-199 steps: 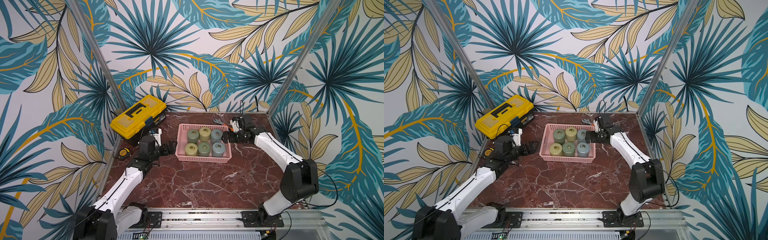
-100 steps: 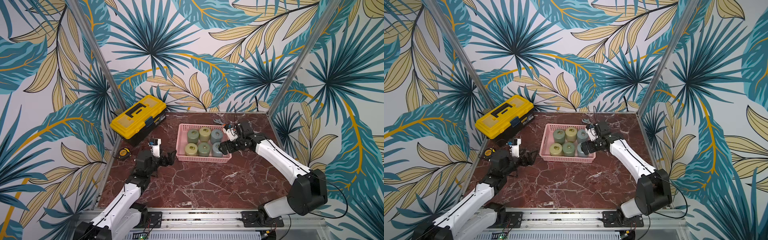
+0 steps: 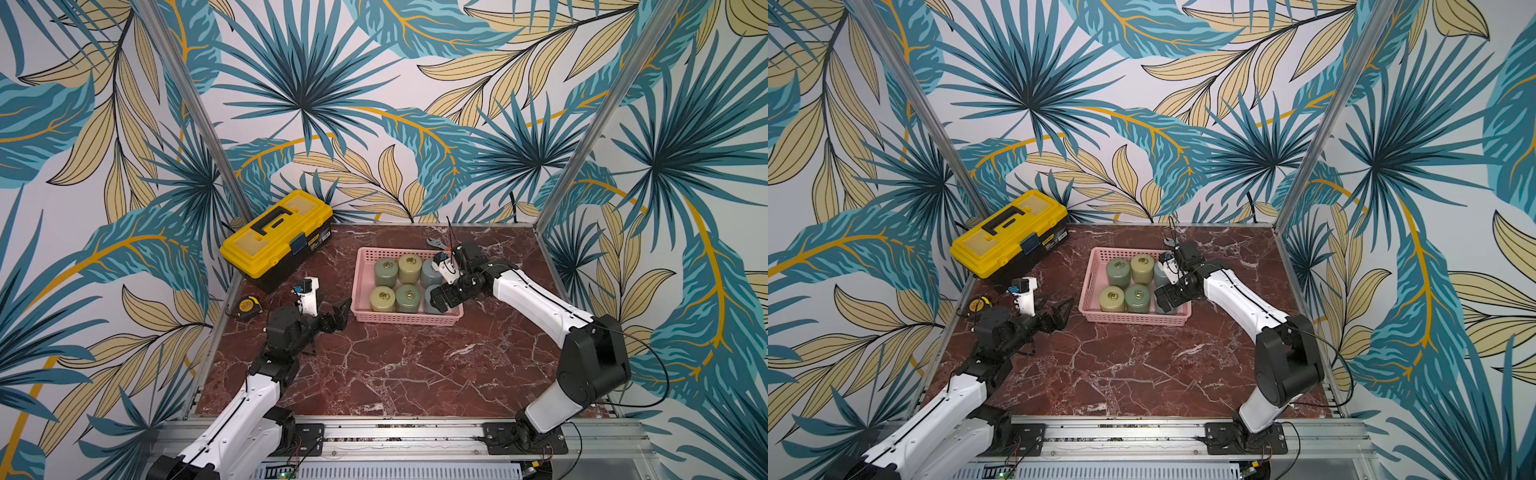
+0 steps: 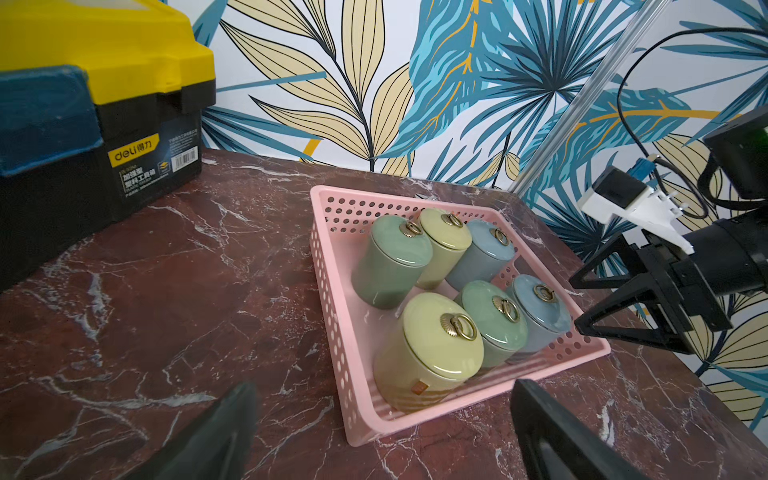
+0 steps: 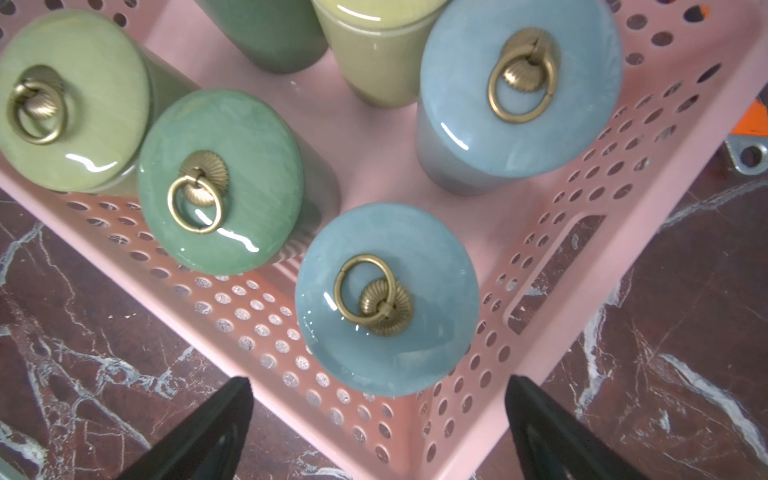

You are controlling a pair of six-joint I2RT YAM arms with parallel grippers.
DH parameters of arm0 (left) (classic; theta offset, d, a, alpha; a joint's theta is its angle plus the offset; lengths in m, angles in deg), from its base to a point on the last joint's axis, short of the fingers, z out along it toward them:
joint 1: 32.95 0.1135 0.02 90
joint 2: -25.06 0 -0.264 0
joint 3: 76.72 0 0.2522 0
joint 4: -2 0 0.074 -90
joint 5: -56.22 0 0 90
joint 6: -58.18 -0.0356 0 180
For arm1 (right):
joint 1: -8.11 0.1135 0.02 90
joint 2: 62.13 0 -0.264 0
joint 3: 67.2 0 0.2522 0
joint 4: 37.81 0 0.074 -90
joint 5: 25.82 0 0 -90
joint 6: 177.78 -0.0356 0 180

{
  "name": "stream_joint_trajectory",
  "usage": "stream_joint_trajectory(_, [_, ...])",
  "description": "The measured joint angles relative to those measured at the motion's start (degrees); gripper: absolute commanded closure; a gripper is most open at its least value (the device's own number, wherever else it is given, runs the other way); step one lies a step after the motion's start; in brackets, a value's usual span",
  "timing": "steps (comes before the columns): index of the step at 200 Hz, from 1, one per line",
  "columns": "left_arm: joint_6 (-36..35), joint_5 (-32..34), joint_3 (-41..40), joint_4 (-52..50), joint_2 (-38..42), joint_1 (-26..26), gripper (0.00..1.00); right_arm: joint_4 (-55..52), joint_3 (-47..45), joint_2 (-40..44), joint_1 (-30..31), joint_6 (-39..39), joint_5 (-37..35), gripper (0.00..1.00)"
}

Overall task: Take the tea canister out of the basket
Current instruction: Pick up the tea canister from the basket.

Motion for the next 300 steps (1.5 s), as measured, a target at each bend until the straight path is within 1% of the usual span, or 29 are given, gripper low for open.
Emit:
stream_joint_trajectory(61, [-0.31,0.17,0.0,0.0,0.04,0.0,0.0,-0.04,3.02,-4.68,0.52,0.61,-1.27,0.01])
stream_joint_trajectory(184, [-0.44,1.11,-0.02,0.09,0.02,0.0,0.0,-0.24,5.27,-11.04,1.81,0.63,-3.87,0.01])
stream_joint_trajectory(248, [-0.44,1.22,-0.02,0.11,0.02,0.0,0.0,-0.22,5.79,-11.78,1.92,0.22,-4.48,0.09])
stream_joint_trajectory(300, [-0.44,1.27,-0.02,0.13,0.02,0.0,0.0,-0.24,6.12,-13.03,2.03,0.02,-4.66,0.08])
